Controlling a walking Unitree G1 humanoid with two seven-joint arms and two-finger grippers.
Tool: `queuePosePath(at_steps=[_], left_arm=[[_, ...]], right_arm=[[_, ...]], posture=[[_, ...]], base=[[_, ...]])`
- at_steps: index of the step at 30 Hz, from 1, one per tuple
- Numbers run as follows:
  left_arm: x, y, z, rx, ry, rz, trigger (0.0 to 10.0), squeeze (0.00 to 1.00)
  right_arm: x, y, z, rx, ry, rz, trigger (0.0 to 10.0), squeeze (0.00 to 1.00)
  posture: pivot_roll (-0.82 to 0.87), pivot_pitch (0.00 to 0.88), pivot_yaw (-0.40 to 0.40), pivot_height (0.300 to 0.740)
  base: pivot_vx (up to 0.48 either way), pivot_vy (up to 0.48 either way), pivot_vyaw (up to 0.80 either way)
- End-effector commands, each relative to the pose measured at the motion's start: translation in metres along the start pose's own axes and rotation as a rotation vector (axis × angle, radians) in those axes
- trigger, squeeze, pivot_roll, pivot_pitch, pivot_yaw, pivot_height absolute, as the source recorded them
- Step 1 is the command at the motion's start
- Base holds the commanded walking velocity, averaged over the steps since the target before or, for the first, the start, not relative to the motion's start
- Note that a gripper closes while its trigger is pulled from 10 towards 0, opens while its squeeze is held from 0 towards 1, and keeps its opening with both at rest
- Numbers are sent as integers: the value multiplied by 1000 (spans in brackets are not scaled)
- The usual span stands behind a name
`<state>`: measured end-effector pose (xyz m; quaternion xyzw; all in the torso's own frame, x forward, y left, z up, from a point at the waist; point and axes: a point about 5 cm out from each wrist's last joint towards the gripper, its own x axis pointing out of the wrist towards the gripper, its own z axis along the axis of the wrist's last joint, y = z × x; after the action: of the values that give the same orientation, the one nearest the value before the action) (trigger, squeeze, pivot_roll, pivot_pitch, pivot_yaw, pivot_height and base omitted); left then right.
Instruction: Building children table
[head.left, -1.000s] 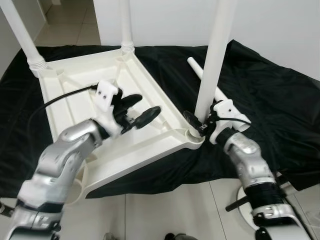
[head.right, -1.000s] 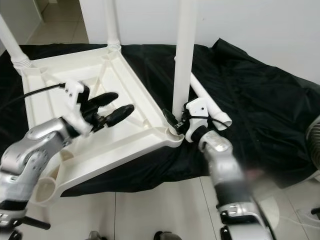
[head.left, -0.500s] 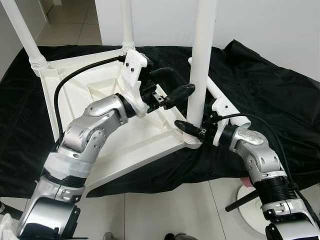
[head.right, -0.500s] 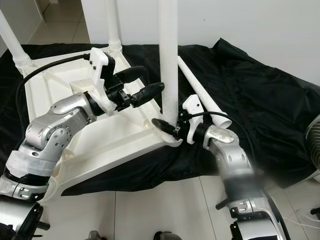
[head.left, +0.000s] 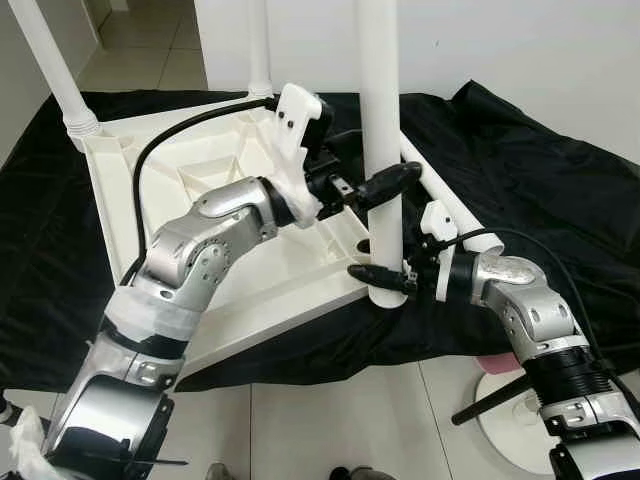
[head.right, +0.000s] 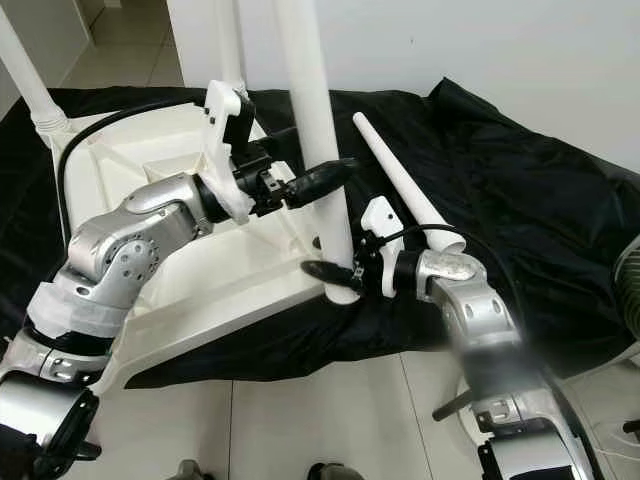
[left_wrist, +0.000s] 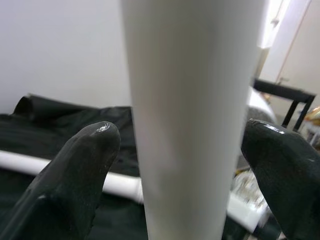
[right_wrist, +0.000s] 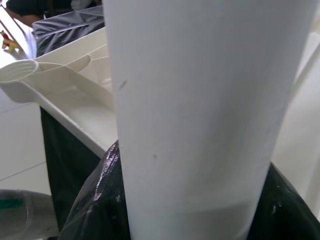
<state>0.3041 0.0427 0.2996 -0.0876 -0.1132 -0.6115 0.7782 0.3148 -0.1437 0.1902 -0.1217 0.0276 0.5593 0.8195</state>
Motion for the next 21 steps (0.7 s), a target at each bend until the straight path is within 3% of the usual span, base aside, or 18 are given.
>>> queuePosePath(at_steps=[1,3,4,5,21], left_arm=[[-3,-20,6,-22,-15,-409,10000,0],[-3,-20,6,-36,-16,-419,10000,0],[-4,-19,6,-54,-13,-429,7098,0],[-4,-19,5,-69,-9,-438,157,0],[-3,-20,8,-104,-7,-454,0,0]], right_arm=[[-1,1,2,-2,1,21,10000,0],[-1,1,2,-2,3,24,10000,0],[-1,2,2,0,6,28,10000,0],[-1,2,2,0,9,32,10000,0],[-3,4,1,7,16,47,10000,0]], posture=[[-47,76,-50,740],[-47,76,-50,740],[-46,75,-48,740],[-47,73,-46,740],[-48,72,-44,740]], base=[[0,0,0],[0,0,0],[0,0,0],[0,0,0],[0,0,0]])
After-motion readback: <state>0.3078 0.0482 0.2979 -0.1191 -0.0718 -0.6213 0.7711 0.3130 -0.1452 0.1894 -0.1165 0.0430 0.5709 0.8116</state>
